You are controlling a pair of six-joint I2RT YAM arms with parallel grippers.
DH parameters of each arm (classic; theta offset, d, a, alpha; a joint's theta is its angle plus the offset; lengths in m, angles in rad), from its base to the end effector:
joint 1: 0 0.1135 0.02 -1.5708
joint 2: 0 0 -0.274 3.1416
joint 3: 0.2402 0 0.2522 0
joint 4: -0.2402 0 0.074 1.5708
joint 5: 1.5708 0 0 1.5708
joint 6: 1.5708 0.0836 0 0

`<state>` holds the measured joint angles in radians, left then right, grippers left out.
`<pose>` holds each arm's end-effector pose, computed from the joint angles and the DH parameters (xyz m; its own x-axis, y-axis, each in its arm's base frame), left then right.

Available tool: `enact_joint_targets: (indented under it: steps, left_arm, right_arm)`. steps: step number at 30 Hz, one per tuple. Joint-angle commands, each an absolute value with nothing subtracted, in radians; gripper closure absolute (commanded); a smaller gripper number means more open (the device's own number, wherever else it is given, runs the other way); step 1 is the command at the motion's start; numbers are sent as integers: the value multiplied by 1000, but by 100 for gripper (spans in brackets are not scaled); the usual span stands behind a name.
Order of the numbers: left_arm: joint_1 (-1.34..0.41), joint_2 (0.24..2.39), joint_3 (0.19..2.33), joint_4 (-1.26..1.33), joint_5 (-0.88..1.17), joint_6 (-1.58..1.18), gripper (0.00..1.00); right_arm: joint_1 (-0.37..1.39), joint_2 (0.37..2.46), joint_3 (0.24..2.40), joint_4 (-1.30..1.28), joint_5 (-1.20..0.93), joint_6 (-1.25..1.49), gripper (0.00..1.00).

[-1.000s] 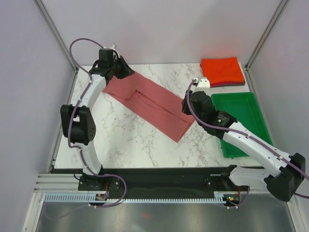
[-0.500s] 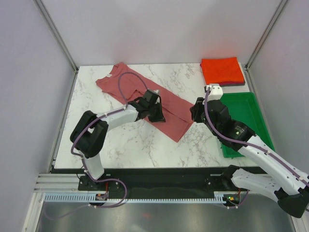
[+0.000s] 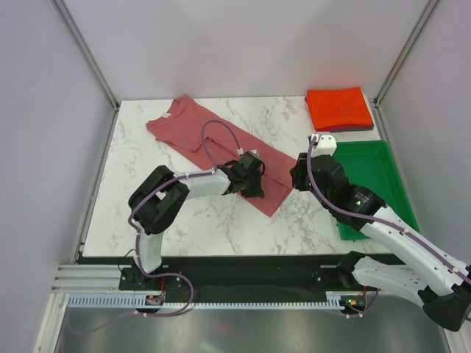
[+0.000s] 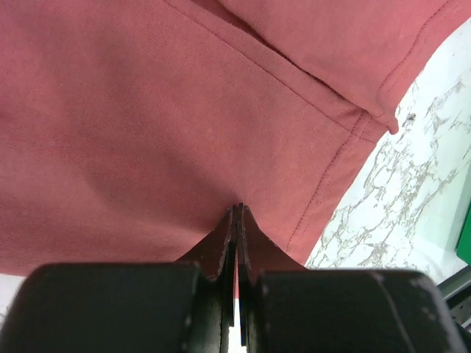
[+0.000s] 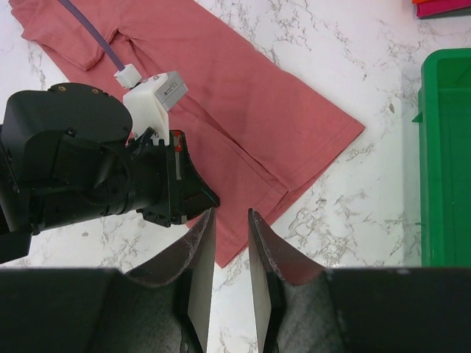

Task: Fold and stack the t-shirts
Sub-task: Fold the tshirt

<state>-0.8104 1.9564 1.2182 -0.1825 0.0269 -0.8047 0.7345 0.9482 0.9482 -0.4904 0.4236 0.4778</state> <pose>0.3016 -0.3204 0.1215 -0.9104 -0.0881 -0.4042 0.1146 0.8851 -0.4510 0.1994 0.1338 0.3253 -0.4676 0.1426 -0.8724 -0.1428 0.9618 0.2337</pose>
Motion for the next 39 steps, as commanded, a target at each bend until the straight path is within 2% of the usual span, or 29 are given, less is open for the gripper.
enact_joint_targets:
  steps: [1, 8, 15, 19, 21, 25, 26, 27, 33, 35, 36, 39]
  left_arm:
    - [-825, 1954, 1166, -155, -18, -853, 98]
    - [-839, 1780, 951, -169, -34, -858, 98]
    - [-839, 1511, 703, -265, -89, -870, 98]
    - [-839, 1277, 585, -360, -135, -903, 98]
    - [-838, 1198, 566, -409, -173, -897, 91]
    - [-824, 1078, 646, -410, -173, -897, 91]
    - [-799, 1078, 669, -493, -223, -843, 73]
    - [-776, 1086, 716, -505, -218, -804, 72]
    - [-476, 1260, 923, -506, -140, -637, 76]
    - [-373, 1324, 994, -505, -123, -608, 80]
    - [-348, 1363, 1068, -505, -121, -588, 84]
    - [-295, 1530, 1228, -503, -158, -557, 89]
  right_arm:
    - [726, 954, 974, -483, 443, 472, 68]
    - [712, 1000, 1022, -491, 422, 469, 66]
    - [693, 1061, 1057, -480, 402, 477, 65]
    - [692, 1103, 1065, -456, 367, 492, 64]
    - [693, 1115, 1052, -434, 345, 488, 63]
    - [690, 1190, 1046, -413, 275, 479, 62]
    - [692, 1206, 1042, -408, 246, 474, 61]
    - [689, 1221, 1031, -403, 230, 468, 61]
    - [680, 1308, 988, -397, 193, 437, 60]
    - [678, 1298, 973, -377, 199, 439, 61]
    - [680, 1295, 960, -371, 212, 445, 61]
    - [677, 1276, 943, -344, 230, 457, 61]
